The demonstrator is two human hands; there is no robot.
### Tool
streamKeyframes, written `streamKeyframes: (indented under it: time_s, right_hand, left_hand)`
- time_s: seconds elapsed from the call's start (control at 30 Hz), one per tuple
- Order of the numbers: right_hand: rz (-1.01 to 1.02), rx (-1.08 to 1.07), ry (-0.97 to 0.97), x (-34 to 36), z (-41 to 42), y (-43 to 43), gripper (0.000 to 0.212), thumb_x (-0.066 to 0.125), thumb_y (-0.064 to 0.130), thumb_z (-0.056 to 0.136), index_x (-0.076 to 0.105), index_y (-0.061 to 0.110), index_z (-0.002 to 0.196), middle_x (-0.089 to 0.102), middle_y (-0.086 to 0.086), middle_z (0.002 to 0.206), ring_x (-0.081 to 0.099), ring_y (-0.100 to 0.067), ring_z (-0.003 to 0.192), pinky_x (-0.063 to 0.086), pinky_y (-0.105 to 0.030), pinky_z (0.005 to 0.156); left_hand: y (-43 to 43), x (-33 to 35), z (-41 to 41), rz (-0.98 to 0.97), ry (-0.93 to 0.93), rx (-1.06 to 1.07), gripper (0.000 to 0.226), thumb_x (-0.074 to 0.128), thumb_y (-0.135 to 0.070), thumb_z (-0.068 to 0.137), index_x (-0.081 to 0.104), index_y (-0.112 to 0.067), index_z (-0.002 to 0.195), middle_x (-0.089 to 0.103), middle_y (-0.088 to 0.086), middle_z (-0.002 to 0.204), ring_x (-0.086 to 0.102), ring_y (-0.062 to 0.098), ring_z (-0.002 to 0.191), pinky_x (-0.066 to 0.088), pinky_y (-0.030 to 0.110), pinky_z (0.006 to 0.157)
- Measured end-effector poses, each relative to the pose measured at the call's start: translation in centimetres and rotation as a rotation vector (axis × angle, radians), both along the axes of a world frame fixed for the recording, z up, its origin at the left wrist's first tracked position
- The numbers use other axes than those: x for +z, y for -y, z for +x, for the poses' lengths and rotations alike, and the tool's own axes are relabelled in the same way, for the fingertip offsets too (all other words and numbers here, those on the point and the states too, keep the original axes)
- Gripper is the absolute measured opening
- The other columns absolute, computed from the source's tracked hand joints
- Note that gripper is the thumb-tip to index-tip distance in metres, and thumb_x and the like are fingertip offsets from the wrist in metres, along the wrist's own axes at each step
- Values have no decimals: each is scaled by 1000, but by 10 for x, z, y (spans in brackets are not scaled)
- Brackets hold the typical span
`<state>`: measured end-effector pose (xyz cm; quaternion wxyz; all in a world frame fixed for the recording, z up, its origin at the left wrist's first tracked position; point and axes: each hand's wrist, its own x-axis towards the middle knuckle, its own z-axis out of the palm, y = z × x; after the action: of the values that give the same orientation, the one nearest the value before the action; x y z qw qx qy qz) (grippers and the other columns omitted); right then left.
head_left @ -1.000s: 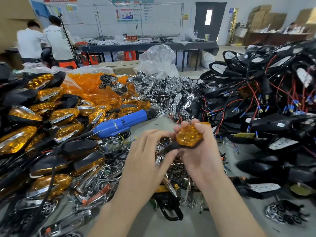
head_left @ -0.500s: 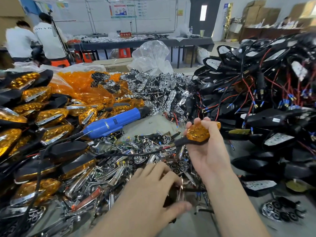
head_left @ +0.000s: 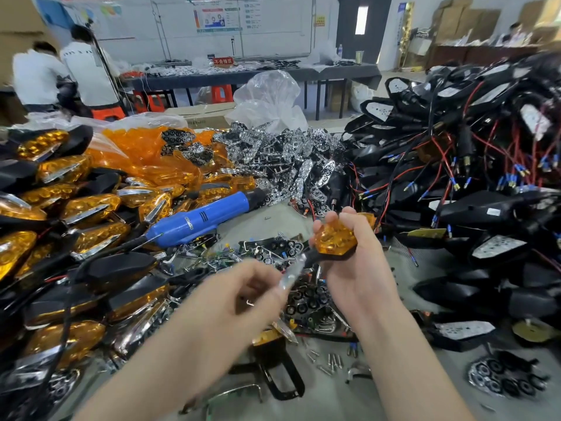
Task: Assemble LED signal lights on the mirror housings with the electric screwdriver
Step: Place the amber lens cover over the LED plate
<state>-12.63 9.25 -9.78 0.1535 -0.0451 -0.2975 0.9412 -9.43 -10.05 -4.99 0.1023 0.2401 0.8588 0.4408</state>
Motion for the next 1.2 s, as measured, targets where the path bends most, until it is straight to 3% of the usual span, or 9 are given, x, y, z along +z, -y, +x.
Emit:
streamKeyframes:
  time_s: [0.07, 0.17, 0.3, 0.4, 0.5, 0.6, 0.7, 1.2]
  right_hand:
    - [47, 10, 18, 1, 0, 4, 8, 62, 19, 99, 57, 16, 105, 69, -1, 85, 70, -19, 77, 58, -31, 71]
    - [93, 26, 23, 3, 2, 10, 27, 70, 38, 89, 59, 16, 101, 69, -2, 83, 69, -20, 75, 58, -31, 67]
    - [112, 33, 9, 4, 2, 12, 36, 67, 50, 82, 61, 18, 95, 69, -1, 82, 69, -19, 73, 58, -29, 64]
    - [99, 54, 10, 3, 1, 15, 34, 65, 51, 84, 61, 18, 93, 67, -2, 81, 69, -20, 72, 58, -30, 63]
    - [20, 87, -5, 1, 0, 16, 35, 64, 51, 85, 60, 17, 93, 66, -2, 81, 67, -20, 71, 58, -31, 63]
    - [-103, 125, -29, -1, -2, 17, 38, 62, 53, 85, 56, 17, 94, 65, -3, 81, 67, -19, 70, 58, -31, 65]
    - [-203, 136, -26, -4, -5, 17, 39, 64, 52, 84, 56, 16, 95, 65, -4, 80, 67, -20, 69, 59, -33, 65]
    - [-219, 126, 1, -2, -2, 18, 39, 64, 53, 86, 57, 16, 96, 66, -4, 80, 67, -20, 70, 58, -33, 65]
  left_hand:
    - [3, 1, -14, 373, 202, 82, 21, 63, -46, 78, 71, -41, 97, 73, -9, 87, 66, 3, 74, 52, 15, 67]
    - [-6, -10, -33, 793, 389, 206, 35, 63, -26, 81, 70, -14, 113, 67, 1, 80, 61, 11, 70, 53, 21, 62]
    - [-13, -22, -43, 1060, 510, 225, 29, 66, -19, 79, 73, -9, 105, 66, 6, 82, 66, 14, 75, 57, 21, 65]
    - [-14, -29, -41, 1066, 499, 206, 31, 68, -14, 77, 72, -5, 107, 71, 13, 89, 72, 22, 85, 58, 23, 71]
    - [-18, -32, -37, 954, 367, 224, 34, 68, -15, 77, 70, -8, 111, 74, 12, 98, 74, 25, 93, 58, 23, 75]
    - [-20, -32, -31, 682, 63, 239, 30, 70, -28, 79, 71, -25, 109, 76, -1, 103, 73, 12, 94, 54, 14, 79]
    - [-21, -32, -27, 573, -108, 183, 26, 70, -17, 88, 69, -32, 109, 75, -15, 102, 69, 1, 99, 49, 8, 82]
    - [-28, -37, -21, 496, -185, 170, 35, 67, -12, 93, 66, -44, 108, 71, -26, 105, 66, -6, 101, 47, 6, 82]
